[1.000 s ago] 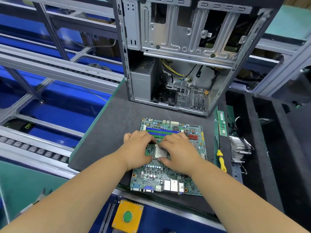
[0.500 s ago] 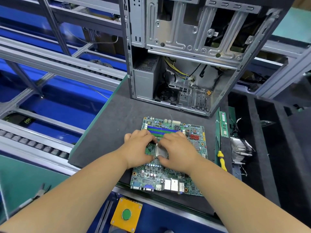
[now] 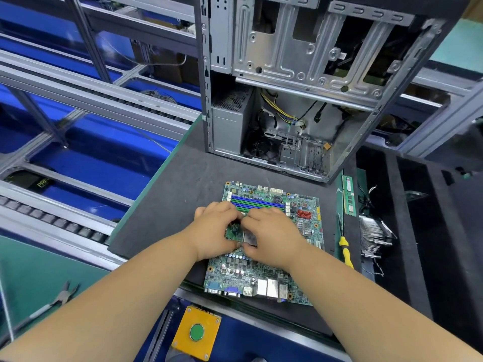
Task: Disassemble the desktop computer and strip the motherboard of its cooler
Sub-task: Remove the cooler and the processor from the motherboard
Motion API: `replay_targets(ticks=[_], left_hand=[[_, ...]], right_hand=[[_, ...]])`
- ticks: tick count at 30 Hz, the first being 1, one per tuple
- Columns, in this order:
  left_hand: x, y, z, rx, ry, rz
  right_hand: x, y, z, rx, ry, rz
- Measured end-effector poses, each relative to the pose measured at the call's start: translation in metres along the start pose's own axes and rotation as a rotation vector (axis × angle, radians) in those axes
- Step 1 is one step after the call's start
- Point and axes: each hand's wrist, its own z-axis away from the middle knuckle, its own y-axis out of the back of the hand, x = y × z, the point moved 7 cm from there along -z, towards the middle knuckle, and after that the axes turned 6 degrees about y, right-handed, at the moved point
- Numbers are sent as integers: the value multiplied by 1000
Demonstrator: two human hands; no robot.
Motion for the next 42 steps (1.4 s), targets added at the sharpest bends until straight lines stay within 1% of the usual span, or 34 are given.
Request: replay_targets(ticks=[5, 7, 11, 13, 15, 19, 24, 28, 31, 36, 42], left_hand=[[-1, 3, 0, -17, 1, 53], [-2, 5, 0, -17, 10, 78], [-3, 8, 2, 1, 26, 118], [-4, 7, 2, 10, 31, 124], [-4, 7, 2, 14, 34, 130], [-7, 6, 2, 7, 21, 119], [-9, 7, 2, 22, 13, 211], [-10, 7, 1, 17, -6, 205], [-11, 7, 1, 17, -1, 188], [-10, 7, 1, 4, 8, 181], [-4, 11, 1, 18, 28, 140]], right_hand=[[-7, -3, -5, -3, 4, 21], [-11, -2, -5, 28, 23, 13], [-12, 6, 1, 150, 78, -4], [-15, 7, 4, 164, 136, -1], [-18, 6, 4, 160, 182, -7], [-18, 5, 4, 146, 198, 3], [-18, 3, 2, 125, 217, -9], [-16, 6, 4, 156, 237, -51], [-8, 5, 4, 133, 228, -112], [4, 3, 5, 48, 197, -201], [4, 4, 10, 55, 168, -162]])
